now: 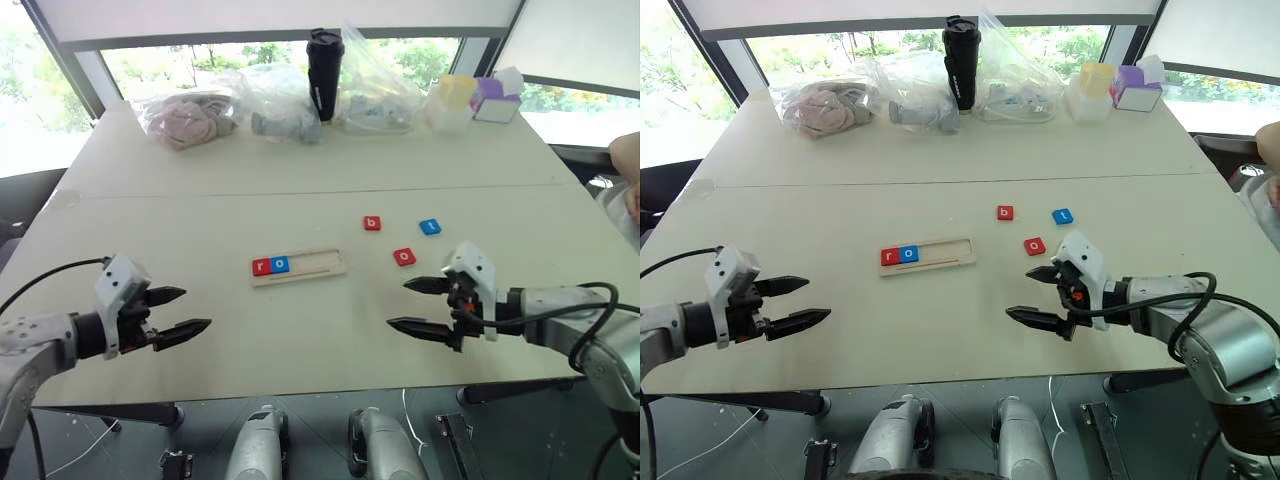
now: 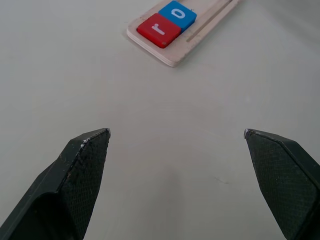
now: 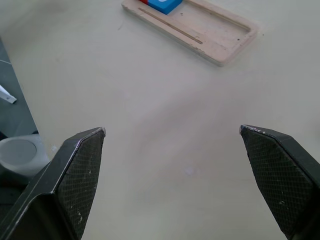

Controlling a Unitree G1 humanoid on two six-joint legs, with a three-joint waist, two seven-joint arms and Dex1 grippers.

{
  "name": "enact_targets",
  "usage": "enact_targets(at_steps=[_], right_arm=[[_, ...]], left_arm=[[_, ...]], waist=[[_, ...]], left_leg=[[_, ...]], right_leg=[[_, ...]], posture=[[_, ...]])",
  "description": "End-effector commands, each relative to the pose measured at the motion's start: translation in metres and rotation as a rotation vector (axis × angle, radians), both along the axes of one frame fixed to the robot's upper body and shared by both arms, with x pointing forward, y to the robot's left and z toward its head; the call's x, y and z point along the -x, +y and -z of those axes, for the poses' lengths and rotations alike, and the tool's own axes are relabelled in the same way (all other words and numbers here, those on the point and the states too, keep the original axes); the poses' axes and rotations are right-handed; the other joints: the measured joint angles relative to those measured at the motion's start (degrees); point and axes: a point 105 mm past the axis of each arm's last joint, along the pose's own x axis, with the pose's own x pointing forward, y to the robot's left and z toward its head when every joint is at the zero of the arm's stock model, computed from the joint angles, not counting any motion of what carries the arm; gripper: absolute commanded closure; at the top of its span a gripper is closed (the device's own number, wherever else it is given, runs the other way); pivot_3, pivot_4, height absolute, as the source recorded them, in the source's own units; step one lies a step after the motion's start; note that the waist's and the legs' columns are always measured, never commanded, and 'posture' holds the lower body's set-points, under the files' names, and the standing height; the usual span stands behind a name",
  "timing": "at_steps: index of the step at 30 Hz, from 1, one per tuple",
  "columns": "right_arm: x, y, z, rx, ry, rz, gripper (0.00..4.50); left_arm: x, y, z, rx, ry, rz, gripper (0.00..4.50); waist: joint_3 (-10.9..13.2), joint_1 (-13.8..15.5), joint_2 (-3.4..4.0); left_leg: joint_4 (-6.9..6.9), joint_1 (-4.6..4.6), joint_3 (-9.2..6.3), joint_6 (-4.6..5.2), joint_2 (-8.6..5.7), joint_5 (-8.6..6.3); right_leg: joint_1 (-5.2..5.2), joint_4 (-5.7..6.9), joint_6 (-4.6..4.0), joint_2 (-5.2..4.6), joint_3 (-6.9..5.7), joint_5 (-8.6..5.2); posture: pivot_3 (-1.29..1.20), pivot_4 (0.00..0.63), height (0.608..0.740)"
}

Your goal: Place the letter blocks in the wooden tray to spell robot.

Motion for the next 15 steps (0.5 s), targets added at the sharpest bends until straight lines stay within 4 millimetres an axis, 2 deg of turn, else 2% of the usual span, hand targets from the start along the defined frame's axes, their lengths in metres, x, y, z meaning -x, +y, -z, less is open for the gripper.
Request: enact_targets(at_steps=[1, 15], right_arm=[[-0.0013, 0.0024, -0.0084, -0.004, -0.048, -0.013, 0.04], [-0.0030, 0.0034, -0.0067, -0.007, -0.051, -0.004, 0.04]], left_arm=[[0.0005, -0.0005, -0.0108, -0.006, -0.038, 0.008, 0.00], [-0.0027, -0.0032, -0.0136, 0.013, -0.046, 0.009, 0.00]], waist=[[0.00, 0.03, 0.00], [0.00, -0.01, 0.00]], left_leg=[[0.00, 0.00, 0.00, 0.00, -0.01, 0.00], [0.01, 0.01, 0.01, 0.01, -0.04, 0.01]], right_leg=[[0.00, 0.00, 0.00, 0.00, 0.00, 0.00], [0.01, 0.03, 0.01, 0.04, 0.00, 0.01]], posture=[[0.00, 0.150, 0.740], [0.00, 0.150, 0.740]])
